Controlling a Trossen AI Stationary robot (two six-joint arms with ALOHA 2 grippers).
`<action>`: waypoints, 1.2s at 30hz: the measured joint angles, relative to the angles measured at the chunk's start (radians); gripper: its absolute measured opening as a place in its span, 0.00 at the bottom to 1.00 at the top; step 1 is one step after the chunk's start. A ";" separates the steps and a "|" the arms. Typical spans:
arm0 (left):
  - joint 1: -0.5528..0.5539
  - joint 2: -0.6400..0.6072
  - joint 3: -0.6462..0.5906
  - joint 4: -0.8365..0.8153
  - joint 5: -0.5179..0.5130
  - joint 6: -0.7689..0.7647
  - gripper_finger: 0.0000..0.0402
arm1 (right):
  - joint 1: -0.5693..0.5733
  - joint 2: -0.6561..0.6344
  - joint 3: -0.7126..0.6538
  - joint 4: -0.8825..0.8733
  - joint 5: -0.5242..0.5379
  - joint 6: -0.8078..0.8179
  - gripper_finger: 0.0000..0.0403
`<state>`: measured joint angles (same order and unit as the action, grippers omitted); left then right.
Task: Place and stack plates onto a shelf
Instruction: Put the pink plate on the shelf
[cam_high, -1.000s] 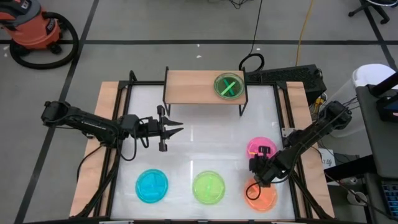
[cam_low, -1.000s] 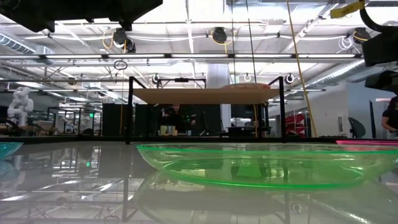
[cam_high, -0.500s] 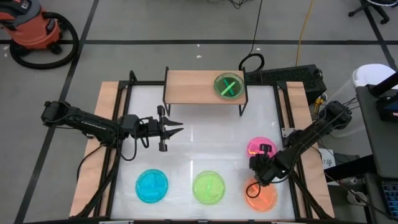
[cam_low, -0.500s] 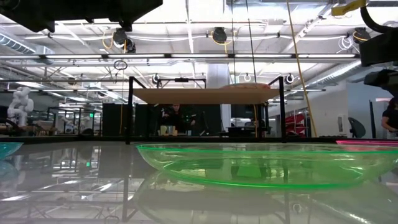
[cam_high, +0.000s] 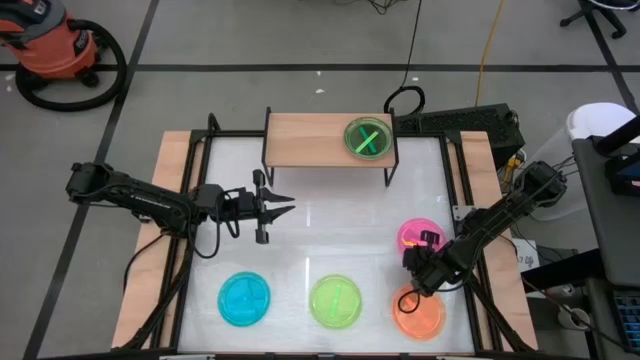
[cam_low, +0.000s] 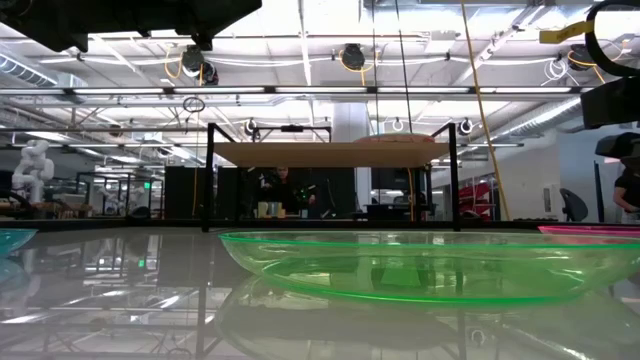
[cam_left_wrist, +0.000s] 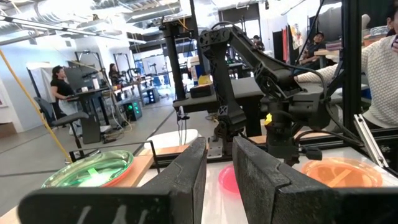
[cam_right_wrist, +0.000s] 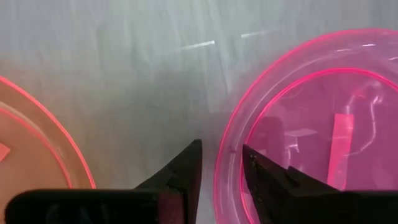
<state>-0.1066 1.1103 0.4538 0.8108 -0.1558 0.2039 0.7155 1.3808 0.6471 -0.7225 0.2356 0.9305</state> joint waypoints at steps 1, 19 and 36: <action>0.000 0.000 0.000 0.000 0.000 0.000 0.21 | 0.000 0.000 0.000 -0.001 0.000 -0.003 0.24; 0.000 0.000 0.000 0.007 0.000 -0.009 0.21 | -0.001 -0.043 0.061 -0.092 0.043 -0.093 0.00; -0.055 -0.295 0.001 -0.353 -0.077 -0.024 0.21 | -0.170 -0.062 0.430 0.047 0.437 -0.817 0.00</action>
<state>-0.1620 0.8151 0.4549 0.4574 -0.2328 0.1802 0.5455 1.3190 1.0771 -0.6759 0.6721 0.1139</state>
